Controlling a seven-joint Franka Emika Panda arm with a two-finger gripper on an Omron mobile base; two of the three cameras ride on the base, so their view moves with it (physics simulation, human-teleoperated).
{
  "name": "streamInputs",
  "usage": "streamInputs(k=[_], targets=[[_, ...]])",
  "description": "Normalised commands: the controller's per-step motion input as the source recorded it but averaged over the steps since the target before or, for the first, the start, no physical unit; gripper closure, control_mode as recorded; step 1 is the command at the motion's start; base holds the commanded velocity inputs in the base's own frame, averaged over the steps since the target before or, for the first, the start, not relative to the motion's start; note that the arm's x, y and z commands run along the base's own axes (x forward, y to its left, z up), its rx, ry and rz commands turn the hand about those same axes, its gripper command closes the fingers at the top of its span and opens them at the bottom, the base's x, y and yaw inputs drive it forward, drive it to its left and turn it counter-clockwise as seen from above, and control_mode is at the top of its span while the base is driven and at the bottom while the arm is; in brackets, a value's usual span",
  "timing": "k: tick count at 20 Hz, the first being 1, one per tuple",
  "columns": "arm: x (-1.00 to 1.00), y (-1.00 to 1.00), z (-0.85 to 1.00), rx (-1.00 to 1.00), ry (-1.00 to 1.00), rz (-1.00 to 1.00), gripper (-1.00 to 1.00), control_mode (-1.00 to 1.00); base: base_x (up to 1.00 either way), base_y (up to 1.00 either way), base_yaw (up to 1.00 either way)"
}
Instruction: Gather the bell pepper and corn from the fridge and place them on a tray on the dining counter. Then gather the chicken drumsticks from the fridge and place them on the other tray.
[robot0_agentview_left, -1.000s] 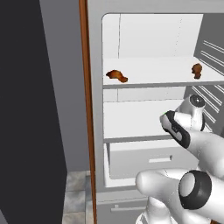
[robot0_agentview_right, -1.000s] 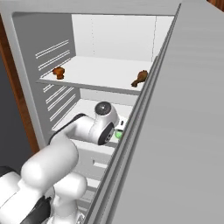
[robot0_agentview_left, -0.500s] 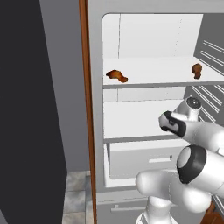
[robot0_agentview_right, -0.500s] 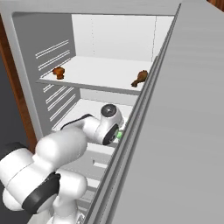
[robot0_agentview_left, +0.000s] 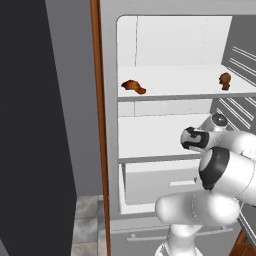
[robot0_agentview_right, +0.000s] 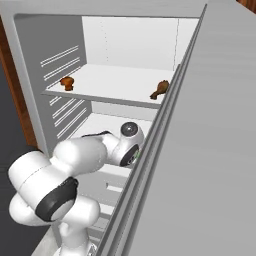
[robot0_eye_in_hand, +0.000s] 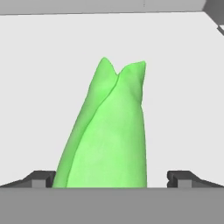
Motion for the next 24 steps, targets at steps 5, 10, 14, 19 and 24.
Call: streamInputs(k=[5, 10, 14, 19, 24], targets=[[0.08, 0.00, -0.50, 0.00, 0.05, 0.00, 1.00, -1.00, 0.00, 0.00, 0.00], [0.01, 0.00, -0.39, 0.00, 0.09, 0.00, 1.00, -1.00, 0.00, 0.00, 0.00], [-0.18, 0.00, -0.50, 0.00, 0.06, 0.00, 1.00, -1.00, 0.00, 0.00, 0.00], [-0.95, 0.00, 0.17, 0.00, -0.04, 0.06, 1.00, -1.00, 0.00, 0.00, 0.00], [-0.90, 0.07, 0.92, -0.03, -0.04, 0.05, 1.00, -1.00, 0.00, 0.00, 0.00]])
